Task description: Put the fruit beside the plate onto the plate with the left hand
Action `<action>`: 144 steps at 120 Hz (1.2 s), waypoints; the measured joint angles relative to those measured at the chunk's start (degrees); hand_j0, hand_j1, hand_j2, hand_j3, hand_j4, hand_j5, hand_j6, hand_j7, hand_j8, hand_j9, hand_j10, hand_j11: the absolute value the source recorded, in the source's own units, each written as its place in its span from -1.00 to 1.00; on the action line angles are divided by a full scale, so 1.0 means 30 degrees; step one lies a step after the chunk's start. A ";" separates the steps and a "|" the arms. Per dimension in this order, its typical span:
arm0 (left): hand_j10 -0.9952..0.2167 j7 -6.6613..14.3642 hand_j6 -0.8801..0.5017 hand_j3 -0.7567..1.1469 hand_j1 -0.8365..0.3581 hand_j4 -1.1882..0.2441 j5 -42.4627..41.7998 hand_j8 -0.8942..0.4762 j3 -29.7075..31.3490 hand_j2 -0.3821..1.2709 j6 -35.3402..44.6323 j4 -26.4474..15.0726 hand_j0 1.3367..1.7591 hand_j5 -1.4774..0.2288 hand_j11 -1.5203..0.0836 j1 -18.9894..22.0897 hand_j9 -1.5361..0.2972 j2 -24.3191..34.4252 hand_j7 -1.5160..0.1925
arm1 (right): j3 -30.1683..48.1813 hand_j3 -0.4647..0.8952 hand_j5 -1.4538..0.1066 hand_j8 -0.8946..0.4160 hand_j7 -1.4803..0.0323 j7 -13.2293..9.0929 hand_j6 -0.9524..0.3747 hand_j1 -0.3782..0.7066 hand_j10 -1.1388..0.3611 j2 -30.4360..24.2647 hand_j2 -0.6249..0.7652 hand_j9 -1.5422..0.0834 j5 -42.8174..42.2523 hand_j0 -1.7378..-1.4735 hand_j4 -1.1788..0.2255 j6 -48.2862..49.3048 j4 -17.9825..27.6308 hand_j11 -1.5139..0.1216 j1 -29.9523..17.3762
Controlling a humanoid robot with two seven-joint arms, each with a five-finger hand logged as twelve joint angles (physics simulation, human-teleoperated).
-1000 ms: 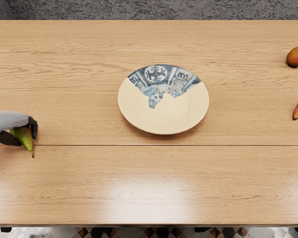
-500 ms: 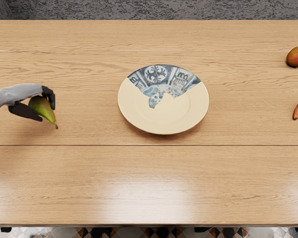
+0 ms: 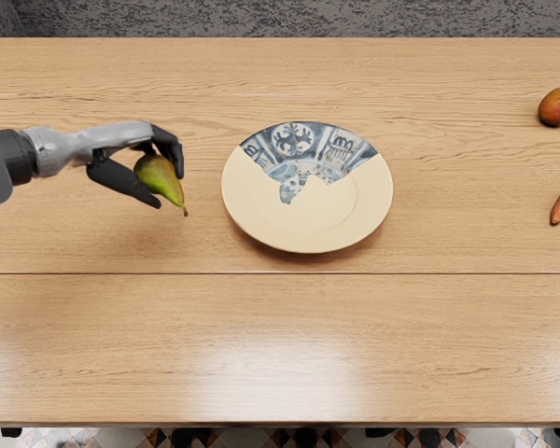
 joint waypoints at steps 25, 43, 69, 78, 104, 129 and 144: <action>-0.11 0.0008 -0.15 -0.20 -0.31 -0.03 -0.1027 -0.06 -0.0148 -0.08 -0.0790 -0.0274 0.47 -0.56 -0.44 -0.0950 -0.46 -0.1491 -0.45 | 0.0001 -0.32 0.81 0.32 0.91 -0.0001 0.39 -0.88 0.48 0.0000 -0.11 0.85 -0.0001 -0.40 0.64 0.0000 0.0000 0.80 0.0000; -0.12 0.0118 -0.15 -0.20 -0.30 -0.03 -0.1182 -0.07 -0.0123 -0.07 -0.0890 -0.0309 0.48 -0.57 -0.43 -0.1674 -0.46 -0.2792 -0.46 | 0.0000 -0.32 0.81 0.32 0.91 0.0001 0.39 -0.88 0.48 0.0000 -0.11 0.85 0.0000 -0.40 0.64 -0.0001 -0.0001 0.80 0.0000; -0.15 0.0736 -0.17 -0.20 -0.27 -0.06 -0.1333 -0.09 -0.0021 -0.11 -0.0860 0.0297 0.48 -0.55 -0.44 -0.1850 -0.46 -0.5867 -0.45 | 0.0000 -0.32 0.81 0.32 0.91 0.0000 0.39 -0.88 0.48 0.0000 -0.11 0.85 0.0000 -0.40 0.64 0.0000 -0.0003 0.80 0.0000; -0.14 0.0981 -0.17 -0.20 -0.25 -0.06 -0.1304 -0.09 0.0023 -0.20 -0.0783 0.0868 0.48 -0.55 -0.44 -0.2014 -0.46 -0.6596 -0.45 | -0.0001 -0.32 0.81 0.32 0.91 0.0000 0.39 -0.88 0.48 0.0000 -0.11 0.85 0.0000 -0.40 0.64 0.0000 0.0000 0.80 0.0000; -0.18 0.1459 -0.20 -0.20 -0.22 -0.09 -0.1294 -0.11 0.0001 -0.21 -0.0606 0.3127 0.47 -0.52 -0.43 -0.2170 -0.45 -0.9130 -0.43 | 0.0000 -0.32 0.81 0.32 0.91 -0.0002 0.39 -0.88 0.48 0.0000 -0.11 0.85 0.0000 -0.40 0.64 0.0000 0.0000 0.80 0.0000; -0.24 0.1841 -0.26 -0.20 -0.18 -0.16 -0.1388 -0.17 -0.0088 -0.24 -0.0512 0.4729 0.48 -0.43 -0.35 -0.2081 -0.39 -1.0127 -0.36 | 0.0001 -0.32 0.81 0.32 0.91 0.0003 0.39 -0.88 0.48 0.0000 -0.11 0.85 0.0000 -0.40 0.64 0.0000 0.0000 0.80 0.0000; -0.12 0.1950 -0.25 -0.20 0.03 -0.03 -0.1697 -0.18 -0.0107 -0.34 0.0325 0.5194 0.50 -0.15 -0.05 -0.1937 -0.13 -1.0818 -0.08 | -0.0001 -0.32 0.81 0.32 0.91 -0.0001 0.39 -0.88 0.48 0.0000 -0.11 0.85 -0.0001 -0.40 0.64 0.0000 0.0001 0.80 0.0000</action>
